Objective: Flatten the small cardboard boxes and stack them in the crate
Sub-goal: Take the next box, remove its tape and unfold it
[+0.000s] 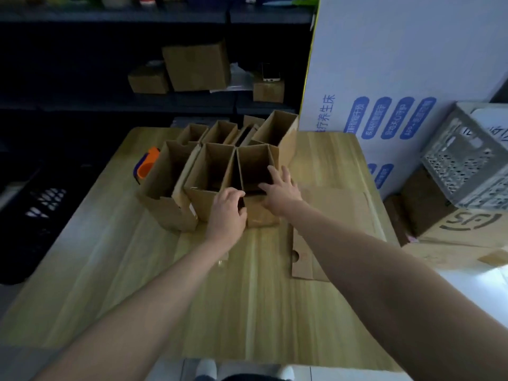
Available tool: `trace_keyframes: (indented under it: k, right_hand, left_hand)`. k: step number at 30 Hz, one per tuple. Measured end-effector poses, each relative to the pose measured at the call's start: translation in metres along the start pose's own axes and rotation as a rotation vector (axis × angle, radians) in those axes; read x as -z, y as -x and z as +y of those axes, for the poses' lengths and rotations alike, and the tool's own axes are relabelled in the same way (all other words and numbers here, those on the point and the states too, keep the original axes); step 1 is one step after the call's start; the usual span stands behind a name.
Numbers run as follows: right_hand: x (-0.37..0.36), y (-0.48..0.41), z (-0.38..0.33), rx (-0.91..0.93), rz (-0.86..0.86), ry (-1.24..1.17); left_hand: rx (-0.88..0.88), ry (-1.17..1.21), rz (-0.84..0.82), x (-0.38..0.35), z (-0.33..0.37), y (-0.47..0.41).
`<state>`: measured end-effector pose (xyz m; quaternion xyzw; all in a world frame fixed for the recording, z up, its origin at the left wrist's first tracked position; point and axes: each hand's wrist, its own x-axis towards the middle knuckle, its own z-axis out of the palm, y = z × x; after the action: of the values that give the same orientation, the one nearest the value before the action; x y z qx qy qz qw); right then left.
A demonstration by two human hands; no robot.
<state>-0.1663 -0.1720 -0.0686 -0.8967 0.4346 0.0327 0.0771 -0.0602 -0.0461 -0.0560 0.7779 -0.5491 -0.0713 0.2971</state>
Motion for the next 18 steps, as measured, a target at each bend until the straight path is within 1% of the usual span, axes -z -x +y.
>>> trace_keyframes:
  k: [2,3,6,8,11,13,15,18]
  right_hand:
    - [-0.001,-0.008,-0.002,-0.018,0.058,0.041]
    - [-0.001,-0.010,-0.002,-0.023,0.078,0.020]
    - [0.012,-0.012,-0.009,0.002,0.147,-0.139]
    - [0.032,-0.010,-0.016,-0.021,0.197,-0.331]
    - [0.073,-0.005,-0.022,-0.127,0.259,-0.656]
    - [0.101,-0.001,-0.019,-0.242,0.288,-0.810]
    - [0.123,0.003,-0.012,-0.354,0.304,-0.929]
    - [0.139,0.010,-0.006,-0.440,0.321,-1.027]
  left_hand:
    - [0.011,0.003,-0.029,0.007,-0.012,0.001]
    - [0.019,0.003,-0.045,0.009,-0.017,0.001]
    - [0.050,0.034,-0.058,0.013,-0.026,-0.003]
    - [0.072,0.087,-0.066,0.015,-0.026,-0.009]
    - [0.089,0.191,-0.090,0.022,-0.021,-0.019]
    - [0.074,0.226,-0.122,0.029,-0.017,-0.026]
    - [0.032,0.229,-0.154,0.037,-0.014,-0.033]
    - [-0.024,0.211,-0.225,0.050,-0.007,-0.042]
